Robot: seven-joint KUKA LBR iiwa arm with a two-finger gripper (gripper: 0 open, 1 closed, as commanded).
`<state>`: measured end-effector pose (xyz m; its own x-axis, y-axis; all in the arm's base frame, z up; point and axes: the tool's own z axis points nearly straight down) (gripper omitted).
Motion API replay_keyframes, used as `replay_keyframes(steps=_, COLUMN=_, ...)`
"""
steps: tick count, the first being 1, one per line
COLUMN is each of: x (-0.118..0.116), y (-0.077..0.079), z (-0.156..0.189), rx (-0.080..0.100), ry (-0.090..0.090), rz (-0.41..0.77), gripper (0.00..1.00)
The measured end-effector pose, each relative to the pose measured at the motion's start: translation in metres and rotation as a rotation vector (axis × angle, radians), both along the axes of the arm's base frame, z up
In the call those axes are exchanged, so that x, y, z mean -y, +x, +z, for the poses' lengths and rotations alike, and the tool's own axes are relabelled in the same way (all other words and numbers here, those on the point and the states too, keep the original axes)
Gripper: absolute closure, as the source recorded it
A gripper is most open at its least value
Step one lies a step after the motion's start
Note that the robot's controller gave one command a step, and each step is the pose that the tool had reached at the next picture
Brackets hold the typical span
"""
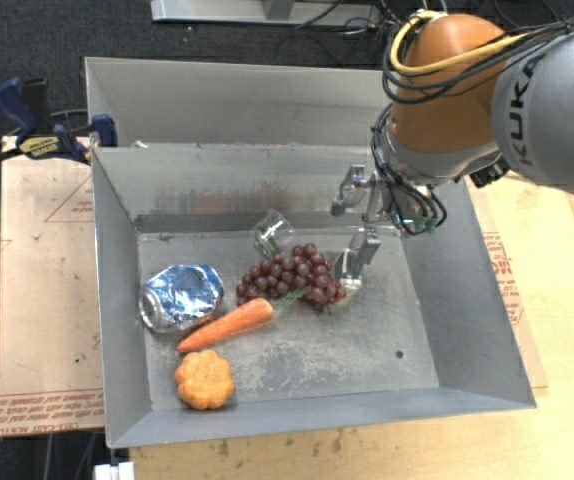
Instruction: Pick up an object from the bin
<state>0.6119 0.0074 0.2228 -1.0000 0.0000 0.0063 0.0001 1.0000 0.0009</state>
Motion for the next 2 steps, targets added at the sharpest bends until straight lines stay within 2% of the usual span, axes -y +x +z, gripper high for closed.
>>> replay_keyframes(steps=1, x=0.0, y=0.001, z=0.005, rx=0.008, ry=0.0, rz=0.0, gripper=0.0)
replay_keyframes(steps=2, x=-0.012, y=0.01, z=-0.08, rx=0.012, ry=0.001, rz=-0.054, gripper=0.0)
